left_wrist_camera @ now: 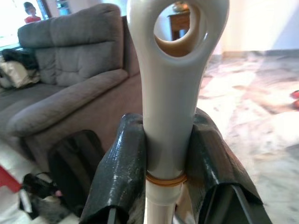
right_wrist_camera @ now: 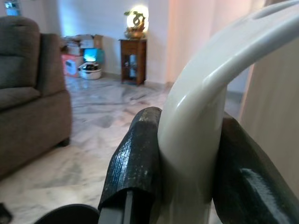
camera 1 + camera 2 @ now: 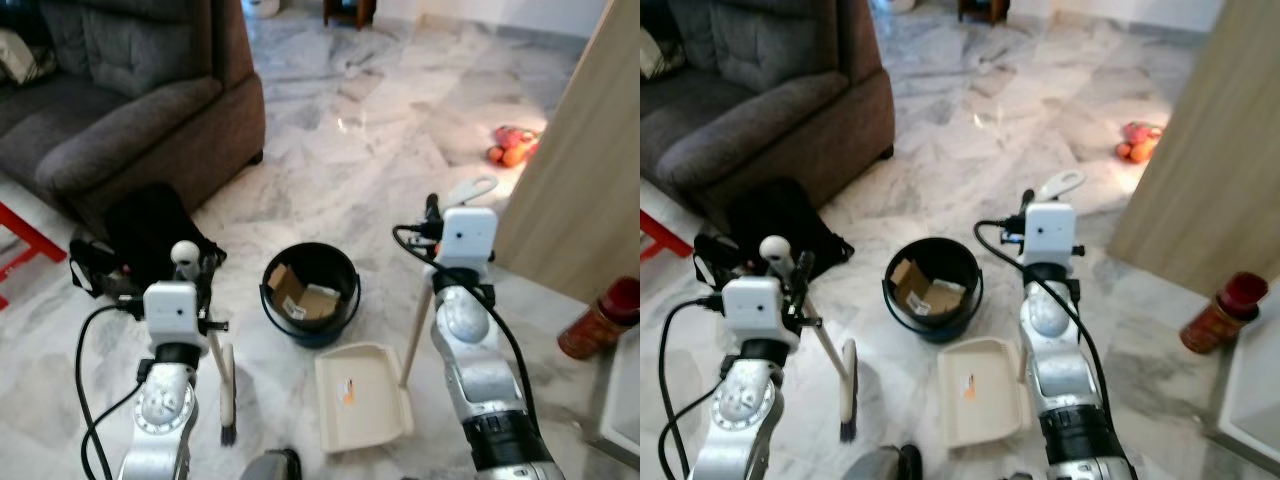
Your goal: Sweep floor
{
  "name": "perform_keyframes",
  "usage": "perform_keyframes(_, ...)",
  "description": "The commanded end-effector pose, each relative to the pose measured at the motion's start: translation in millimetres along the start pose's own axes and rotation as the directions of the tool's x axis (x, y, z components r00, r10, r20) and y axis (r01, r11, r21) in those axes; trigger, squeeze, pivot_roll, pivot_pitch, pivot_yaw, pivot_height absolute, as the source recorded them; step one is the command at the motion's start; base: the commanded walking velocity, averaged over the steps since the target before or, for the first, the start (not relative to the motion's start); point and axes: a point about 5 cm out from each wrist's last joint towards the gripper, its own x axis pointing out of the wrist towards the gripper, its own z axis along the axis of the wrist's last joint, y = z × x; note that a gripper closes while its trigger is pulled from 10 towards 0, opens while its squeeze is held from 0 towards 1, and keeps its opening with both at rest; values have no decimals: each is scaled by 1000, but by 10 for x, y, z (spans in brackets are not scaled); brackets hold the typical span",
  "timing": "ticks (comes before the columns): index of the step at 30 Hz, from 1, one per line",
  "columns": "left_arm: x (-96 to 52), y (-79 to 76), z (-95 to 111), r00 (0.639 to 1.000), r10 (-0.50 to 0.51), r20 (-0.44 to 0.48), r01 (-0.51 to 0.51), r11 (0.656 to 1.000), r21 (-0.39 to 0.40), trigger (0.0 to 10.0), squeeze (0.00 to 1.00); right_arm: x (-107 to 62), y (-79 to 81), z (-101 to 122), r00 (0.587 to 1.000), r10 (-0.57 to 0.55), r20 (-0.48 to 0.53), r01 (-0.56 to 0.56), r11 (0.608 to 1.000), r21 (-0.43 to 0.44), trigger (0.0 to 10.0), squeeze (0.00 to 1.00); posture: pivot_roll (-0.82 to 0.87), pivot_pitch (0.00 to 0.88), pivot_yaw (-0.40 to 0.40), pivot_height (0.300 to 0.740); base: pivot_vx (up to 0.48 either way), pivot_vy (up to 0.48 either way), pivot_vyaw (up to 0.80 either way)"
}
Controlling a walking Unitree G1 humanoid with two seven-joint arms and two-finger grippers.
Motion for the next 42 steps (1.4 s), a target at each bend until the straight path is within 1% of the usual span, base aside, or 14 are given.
perform_keyframes(1,24,69,81,999,18,44,-18,1000,14,10000,0,15,42,98,999,12,49,-13,1000,9,10000,0,122,117,37,740,-281,0,0)
perform_keyframes(10,32,57,77,999,19,44,-19,1000,11,10000,0,12,60,92,999,23,47,-23,1000,16,10000,0,119,121,35,740,-282,0,0)
perform_keyframes(17,53,30,58,999,13,38,-13,1000,13,10000,0,-9,48,77,999,20,40,-21,999,28,10000,0,109,112,34,740,0,0,0)
perform_keyframes(21,56,27,51,999,14,35,-14,1000,14,10000,0,-15,52,72,999,23,38,-25,999,36,10000,0,108,106,34,740,0,0,-653)
perform_keyframes(22,67,26,49,999,12,35,-13,1000,15,10000,0,-25,75,69,999,29,37,-30,999,43,10000,0,108,106,34,740,0,0,-800)
perform_keyframes(27,98,31,47,999,11,36,-12,1000,16,10000,0,-28,90,63,999,26,33,-28,998,48,10000,0,107,94,36,740,0,0,-800)
perform_keyframes(31,181,-6,52,999,-13,45,12,1000,19,10000,0,-16,96,61,999,25,32,-27,998,48,10000,0,100,84,39,740,0,0,-800)
perform_keyframes(33,218,-3,66,999,-5,51,5,1000,12,10000,0,-15,80,77,999,20,38,-22,999,50,10000,0,91,89,45,740,0,0,-800)
perform_keyframes(37,233,2,67,999,-12,53,11,1000,18,10000,0,-28,43,60,999,8,37,-10,999,50,10000,0,88,88,51,740,0,0,-800)
perform_keyframes(42,240,43,60,999,-11,51,9,1000,28,10000,0,-53,55,54,999,8,37,-10,999,49,10000,0,93,89,55,740,0,0,-800)
